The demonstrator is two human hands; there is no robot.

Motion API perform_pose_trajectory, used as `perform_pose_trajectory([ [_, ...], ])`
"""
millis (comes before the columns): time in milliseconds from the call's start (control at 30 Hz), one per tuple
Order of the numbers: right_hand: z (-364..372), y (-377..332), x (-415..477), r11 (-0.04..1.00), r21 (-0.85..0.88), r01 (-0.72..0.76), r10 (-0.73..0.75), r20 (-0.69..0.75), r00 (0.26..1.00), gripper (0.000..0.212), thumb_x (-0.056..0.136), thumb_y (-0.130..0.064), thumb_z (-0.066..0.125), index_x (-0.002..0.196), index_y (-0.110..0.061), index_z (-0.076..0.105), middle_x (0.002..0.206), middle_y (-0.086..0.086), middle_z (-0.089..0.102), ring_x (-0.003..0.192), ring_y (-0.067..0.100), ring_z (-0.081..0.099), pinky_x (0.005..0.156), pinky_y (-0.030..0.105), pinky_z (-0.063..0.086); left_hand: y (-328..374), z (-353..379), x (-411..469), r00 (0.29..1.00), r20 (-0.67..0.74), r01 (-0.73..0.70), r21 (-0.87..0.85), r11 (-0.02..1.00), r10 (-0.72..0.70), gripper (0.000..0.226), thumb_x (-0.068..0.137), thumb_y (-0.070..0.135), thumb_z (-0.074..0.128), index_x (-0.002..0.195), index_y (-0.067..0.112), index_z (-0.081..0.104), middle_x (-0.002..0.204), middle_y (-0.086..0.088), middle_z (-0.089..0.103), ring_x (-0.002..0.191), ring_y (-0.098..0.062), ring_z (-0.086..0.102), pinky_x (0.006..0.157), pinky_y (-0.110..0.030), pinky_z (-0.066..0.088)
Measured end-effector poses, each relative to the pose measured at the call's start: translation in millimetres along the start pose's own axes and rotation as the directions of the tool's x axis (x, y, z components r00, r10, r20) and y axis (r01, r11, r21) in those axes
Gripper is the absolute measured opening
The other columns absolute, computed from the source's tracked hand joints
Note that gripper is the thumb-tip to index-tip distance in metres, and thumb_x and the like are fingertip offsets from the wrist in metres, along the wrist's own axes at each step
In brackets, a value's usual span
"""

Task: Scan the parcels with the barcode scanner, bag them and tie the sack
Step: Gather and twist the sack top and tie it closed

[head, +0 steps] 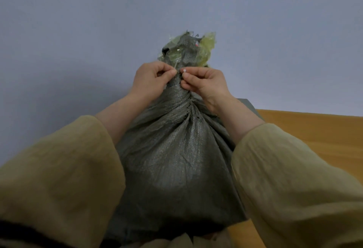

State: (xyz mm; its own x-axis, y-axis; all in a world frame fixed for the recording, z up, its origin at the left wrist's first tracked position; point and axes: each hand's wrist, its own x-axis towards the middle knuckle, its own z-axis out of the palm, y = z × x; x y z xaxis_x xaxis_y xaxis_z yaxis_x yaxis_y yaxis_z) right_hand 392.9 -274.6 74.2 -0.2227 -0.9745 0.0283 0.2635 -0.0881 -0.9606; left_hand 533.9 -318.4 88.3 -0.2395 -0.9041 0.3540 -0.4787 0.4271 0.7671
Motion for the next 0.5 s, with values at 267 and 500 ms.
perform_pose_trajectory([
  [267, 0.2, -1.4, 0.2, 0.994, -0.097, 0.047, -0.046, 0.015, 0.999, 0.013, 0.083, 0.007, 0.065, 0.08, -0.005, 0.069, 0.069, 0.002, 0.068, 0.057, 0.008, 0.064, 0.063, 0.019, 0.057, 3.0, 0.0, -2.7, 0.998, -0.021, 0.054, -0.073, 0.996, -0.056, 0.009, 0.085, 0.016, 0.069, 0.092, 0.011, 0.072, 0.084, -0.004, 0.068, 0.079, -0.015, 0.063, 0.081, -0.033, 0.053],
  [500, 0.1, -5.9, -3.4, 0.983, -0.155, 0.097, -0.098, 0.003, 0.995, 0.012, 0.079, 0.004, 0.071, 0.077, -0.008, 0.07, 0.06, 0.0, 0.067, 0.057, 0.01, 0.063, 0.058, 0.019, 0.054, 6.1, -3.3, -5.1, 1.0, -0.013, -0.012, -0.095, 0.995, 0.011, 0.01, 0.087, 0.013, 0.067, 0.091, 0.005, 0.069, 0.085, -0.004, 0.064, 0.075, -0.014, 0.059, 0.071, -0.023, 0.051],
])
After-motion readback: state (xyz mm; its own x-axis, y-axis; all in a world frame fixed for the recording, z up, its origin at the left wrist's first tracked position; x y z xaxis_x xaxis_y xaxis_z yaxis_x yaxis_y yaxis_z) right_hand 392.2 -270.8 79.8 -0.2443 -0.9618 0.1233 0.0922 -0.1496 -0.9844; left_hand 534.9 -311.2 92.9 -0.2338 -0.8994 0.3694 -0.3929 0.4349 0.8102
